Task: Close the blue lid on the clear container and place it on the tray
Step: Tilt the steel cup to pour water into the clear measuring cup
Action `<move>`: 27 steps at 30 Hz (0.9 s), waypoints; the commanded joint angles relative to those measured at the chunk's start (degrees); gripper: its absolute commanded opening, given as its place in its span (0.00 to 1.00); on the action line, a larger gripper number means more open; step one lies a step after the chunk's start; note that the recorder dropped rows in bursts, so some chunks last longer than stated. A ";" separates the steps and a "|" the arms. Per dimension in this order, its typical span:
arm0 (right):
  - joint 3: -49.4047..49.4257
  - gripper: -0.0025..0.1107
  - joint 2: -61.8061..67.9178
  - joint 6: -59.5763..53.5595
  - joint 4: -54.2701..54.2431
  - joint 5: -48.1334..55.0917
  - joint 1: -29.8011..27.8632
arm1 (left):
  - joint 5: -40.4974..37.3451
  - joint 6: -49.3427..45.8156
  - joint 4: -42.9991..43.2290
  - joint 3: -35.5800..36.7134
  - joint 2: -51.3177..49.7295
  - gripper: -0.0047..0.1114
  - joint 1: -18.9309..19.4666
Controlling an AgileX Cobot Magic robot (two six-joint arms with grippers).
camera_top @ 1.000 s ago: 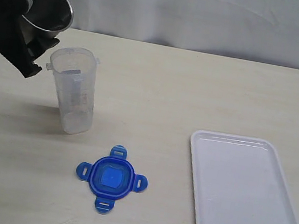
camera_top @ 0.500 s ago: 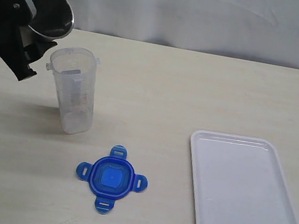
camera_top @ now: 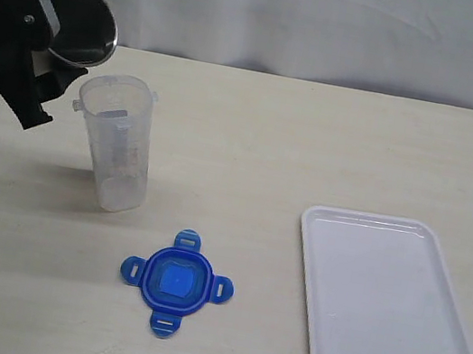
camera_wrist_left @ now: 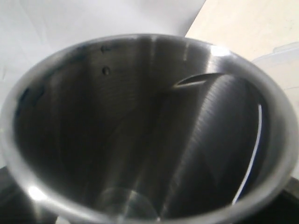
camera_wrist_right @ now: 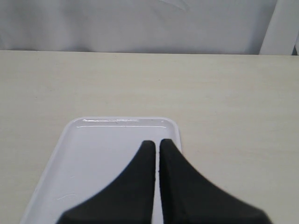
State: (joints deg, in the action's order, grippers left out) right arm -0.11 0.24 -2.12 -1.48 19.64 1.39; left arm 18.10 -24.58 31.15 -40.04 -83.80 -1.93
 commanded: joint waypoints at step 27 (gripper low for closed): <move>0.11 0.06 -0.24 0.03 0.46 -0.04 0.10 | 2.97 -5.82 -0.30 -0.79 0.82 0.04 -0.14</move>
State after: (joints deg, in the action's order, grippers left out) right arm -0.11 0.24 -2.12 -1.48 19.64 1.39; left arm 18.10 -30.08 31.15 -40.04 -83.80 -1.93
